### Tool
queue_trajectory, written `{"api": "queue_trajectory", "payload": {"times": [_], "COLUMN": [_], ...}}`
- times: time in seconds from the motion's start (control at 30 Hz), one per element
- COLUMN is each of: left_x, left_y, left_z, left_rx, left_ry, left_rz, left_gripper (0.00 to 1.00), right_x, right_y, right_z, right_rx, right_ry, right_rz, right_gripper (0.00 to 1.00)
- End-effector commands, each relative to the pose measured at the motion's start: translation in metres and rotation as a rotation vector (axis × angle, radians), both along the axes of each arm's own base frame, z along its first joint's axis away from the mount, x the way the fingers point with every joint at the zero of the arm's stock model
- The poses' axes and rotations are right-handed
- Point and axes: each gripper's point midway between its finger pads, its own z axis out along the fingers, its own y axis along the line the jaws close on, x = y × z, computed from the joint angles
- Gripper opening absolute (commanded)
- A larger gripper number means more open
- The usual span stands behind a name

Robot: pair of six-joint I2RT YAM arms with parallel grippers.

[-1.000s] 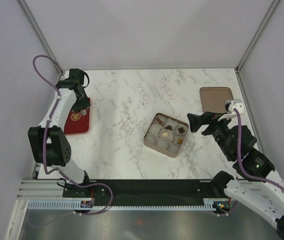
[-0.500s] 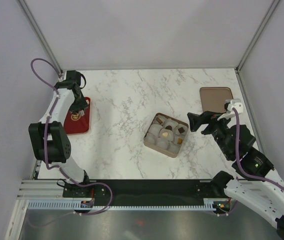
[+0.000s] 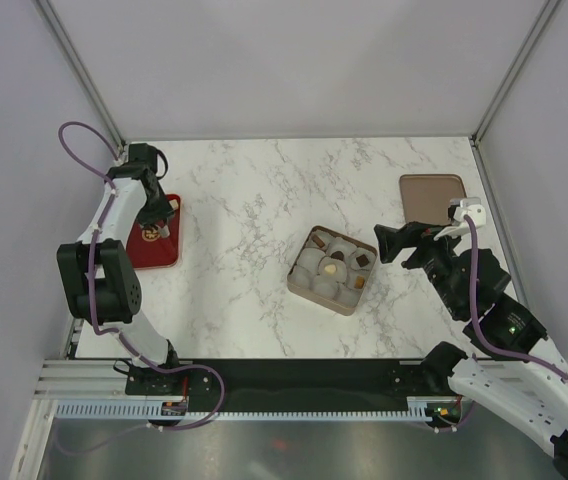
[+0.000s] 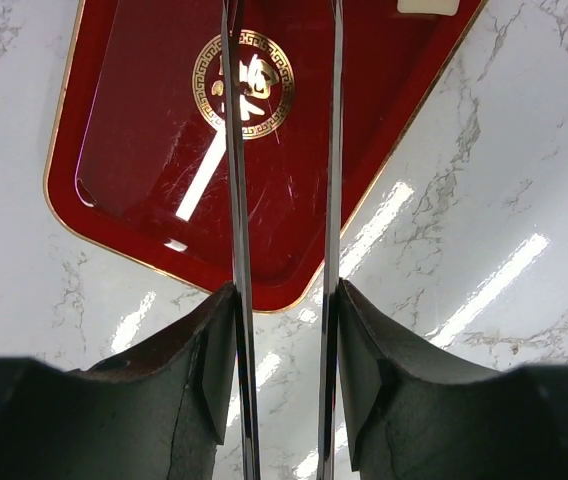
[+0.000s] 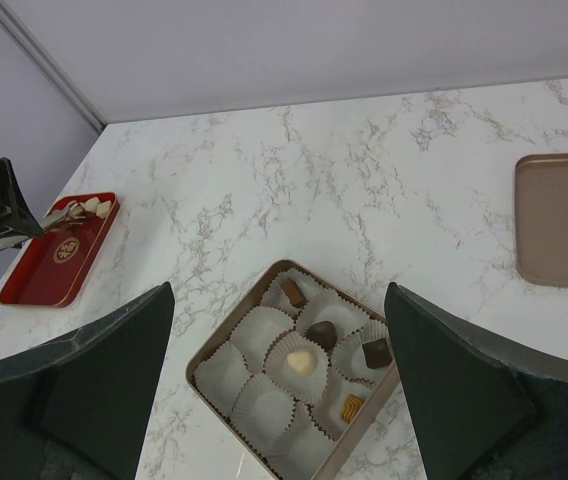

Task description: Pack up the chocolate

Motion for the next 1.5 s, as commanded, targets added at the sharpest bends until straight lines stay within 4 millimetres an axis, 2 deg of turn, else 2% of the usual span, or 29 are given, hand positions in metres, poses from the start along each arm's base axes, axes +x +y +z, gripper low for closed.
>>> {"api": "queue_trajectory", "payload": {"times": [0.0, 0.27, 0.5, 1.23, 1.27, 1.3, 1.47], "left_x": [0.008, 0.004, 0.003, 0.001, -0.018, -0.019, -0.01], "left_y": [0.007, 0.011, 0.012, 0.012, 0.014, 0.015, 0.018], "left_z": [0.0, -0.001, 0.014, 0.031, 0.024, 0.025, 0.031], "left_rx": [0.004, 0.008, 0.012, 0.017, 0.022, 0.044, 0.06], "left_ry": [-0.026, -0.019, -0.062, -0.111, -0.022, -0.005, -0.027], "left_rz": [0.007, 0.012, 0.014, 0.015, 0.026, -0.029, -0.027], "left_gripper": [0.49, 0.49, 0.49, 0.49, 0.35, 0.36, 0.41], "right_x": [0.003, 0.003, 0.002, 0.002, 0.002, 0.002, 0.002], "right_y": [-0.001, -0.003, -0.001, 0.004, 0.004, 0.004, 0.002], "right_z": [0.004, 0.005, 0.007, 0.007, 0.007, 0.007, 0.008], "right_rx": [-0.001, 0.002, 0.01, 0.023, 0.023, 0.027, 0.023], "right_ry": [-0.023, -0.027, -0.028, -0.018, -0.02, -0.02, -0.025], "right_rz": [-0.014, -0.017, -0.007, 0.007, 0.009, 0.009, 0.003], "right_gripper": [0.95, 0.95, 0.95, 0.95, 0.95, 0.95, 0.95]}}
